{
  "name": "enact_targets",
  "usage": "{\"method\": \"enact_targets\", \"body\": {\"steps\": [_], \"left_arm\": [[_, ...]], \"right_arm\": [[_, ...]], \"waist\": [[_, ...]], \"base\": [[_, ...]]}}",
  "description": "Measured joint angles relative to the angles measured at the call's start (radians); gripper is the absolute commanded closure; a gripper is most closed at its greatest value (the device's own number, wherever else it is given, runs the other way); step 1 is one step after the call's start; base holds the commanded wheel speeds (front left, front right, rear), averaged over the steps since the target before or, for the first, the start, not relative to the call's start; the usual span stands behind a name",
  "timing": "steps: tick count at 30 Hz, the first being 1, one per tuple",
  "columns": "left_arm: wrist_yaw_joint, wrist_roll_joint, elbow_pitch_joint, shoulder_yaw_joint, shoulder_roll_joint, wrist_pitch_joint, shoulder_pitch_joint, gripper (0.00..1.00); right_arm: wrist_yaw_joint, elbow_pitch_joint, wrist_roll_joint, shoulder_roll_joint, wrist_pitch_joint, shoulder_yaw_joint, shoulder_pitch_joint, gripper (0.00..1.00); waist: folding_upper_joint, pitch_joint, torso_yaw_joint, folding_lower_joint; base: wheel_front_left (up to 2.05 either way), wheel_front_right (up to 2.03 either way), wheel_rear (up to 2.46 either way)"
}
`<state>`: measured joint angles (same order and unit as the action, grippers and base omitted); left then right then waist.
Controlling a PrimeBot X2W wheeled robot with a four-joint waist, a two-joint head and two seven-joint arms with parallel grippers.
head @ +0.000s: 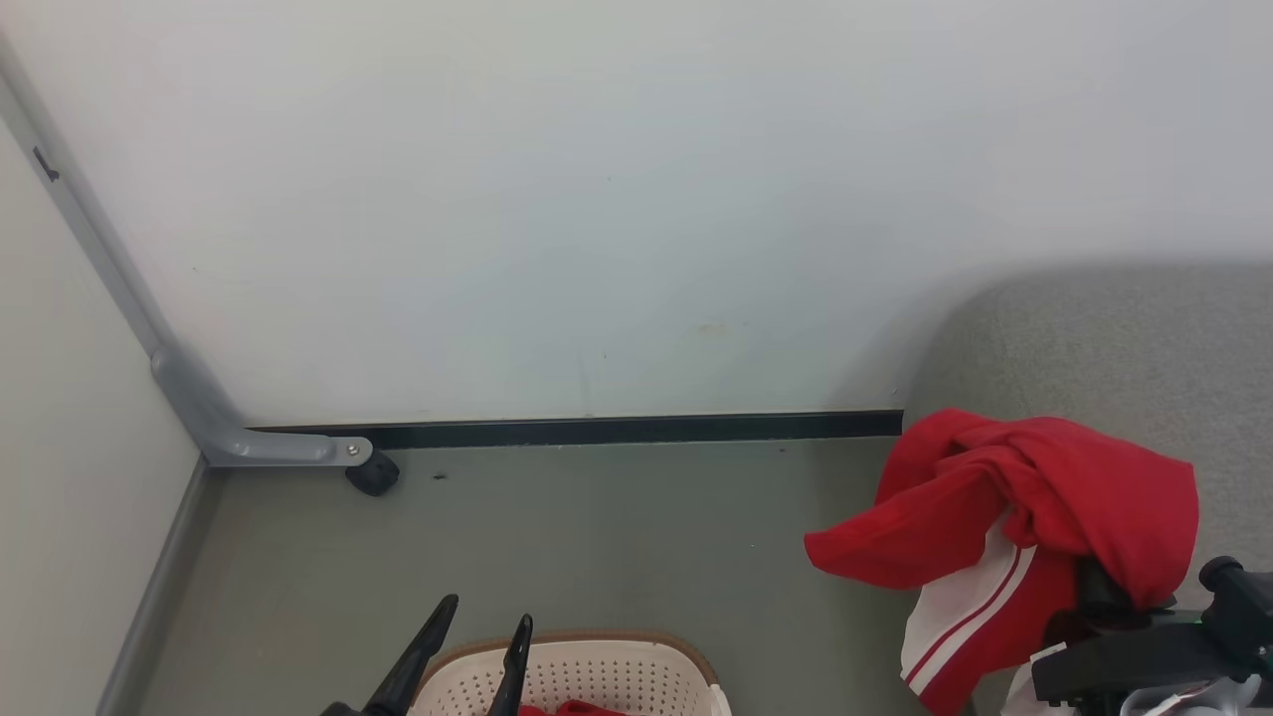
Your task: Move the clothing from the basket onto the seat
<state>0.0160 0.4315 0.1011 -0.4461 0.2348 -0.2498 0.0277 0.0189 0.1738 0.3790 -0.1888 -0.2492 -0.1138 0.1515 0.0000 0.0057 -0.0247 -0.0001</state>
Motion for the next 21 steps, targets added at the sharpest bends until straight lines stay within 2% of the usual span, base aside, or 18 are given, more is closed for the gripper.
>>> {"method": "enact_targets", "body": {"steps": [11,21], "left_arm": [[-0.037,-0.032,-0.075,0.024,-0.011,0.000,-0.016,0.00],[-0.068,-0.072,-0.091,0.045,-0.033,0.000,-0.014,0.00]], "right_arm": [[0.008,-0.042,-0.020,0.010,0.000,0.025,0.001,1.00],[0.016,-0.082,-0.051,0.021,0.000,0.050,-0.003,1.00]], "waist": [[0.0000,0.016,-0.044,0.0001],[0.0000,0.037,-0.151,0.0001]], "base": [[0.00,0.00,0.00],[0.00,0.00,0.00]]}}
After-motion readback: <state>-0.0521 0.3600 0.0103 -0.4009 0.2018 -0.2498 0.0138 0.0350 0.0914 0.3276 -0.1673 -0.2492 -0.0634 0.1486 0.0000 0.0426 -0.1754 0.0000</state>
